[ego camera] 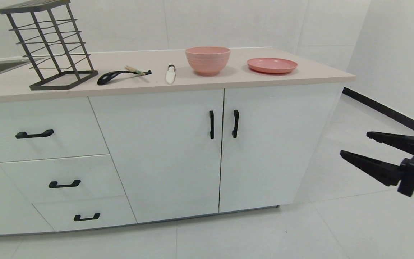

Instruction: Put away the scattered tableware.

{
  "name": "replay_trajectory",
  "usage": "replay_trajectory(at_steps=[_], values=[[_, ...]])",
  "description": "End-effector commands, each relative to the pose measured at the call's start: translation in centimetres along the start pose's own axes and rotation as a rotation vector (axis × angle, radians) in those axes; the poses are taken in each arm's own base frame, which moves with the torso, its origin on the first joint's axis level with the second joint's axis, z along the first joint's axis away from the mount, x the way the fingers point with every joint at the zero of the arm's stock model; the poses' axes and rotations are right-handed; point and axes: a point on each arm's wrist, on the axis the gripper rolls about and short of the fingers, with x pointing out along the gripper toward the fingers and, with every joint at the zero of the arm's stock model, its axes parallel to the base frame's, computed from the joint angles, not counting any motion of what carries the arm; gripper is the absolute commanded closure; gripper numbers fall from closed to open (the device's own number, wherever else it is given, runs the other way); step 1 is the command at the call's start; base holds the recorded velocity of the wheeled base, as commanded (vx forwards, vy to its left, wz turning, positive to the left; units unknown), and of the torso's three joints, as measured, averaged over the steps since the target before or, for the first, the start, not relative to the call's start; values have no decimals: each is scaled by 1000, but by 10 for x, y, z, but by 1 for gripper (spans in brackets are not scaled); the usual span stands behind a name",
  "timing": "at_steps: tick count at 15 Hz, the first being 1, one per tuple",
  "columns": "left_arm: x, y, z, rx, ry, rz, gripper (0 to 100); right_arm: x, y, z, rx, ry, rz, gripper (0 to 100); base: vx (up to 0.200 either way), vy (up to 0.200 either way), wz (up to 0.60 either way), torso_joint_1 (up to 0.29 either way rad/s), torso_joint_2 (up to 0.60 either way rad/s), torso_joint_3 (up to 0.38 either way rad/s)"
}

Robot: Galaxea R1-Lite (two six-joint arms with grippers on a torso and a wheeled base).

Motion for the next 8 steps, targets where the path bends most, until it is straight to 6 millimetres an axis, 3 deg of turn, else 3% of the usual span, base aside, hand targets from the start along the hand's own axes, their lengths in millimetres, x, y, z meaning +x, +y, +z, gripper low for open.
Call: replay_trajectory(at_steps=[1,8], values=[[0,0,0,0,1,0,0,31,-5,-16,23,83,41,0,0,0,0,0,0,0],[0,0,0,-3,0,-6,0,118,-3,-37,-17,28,229,0,0,0,0,0,0,0]])
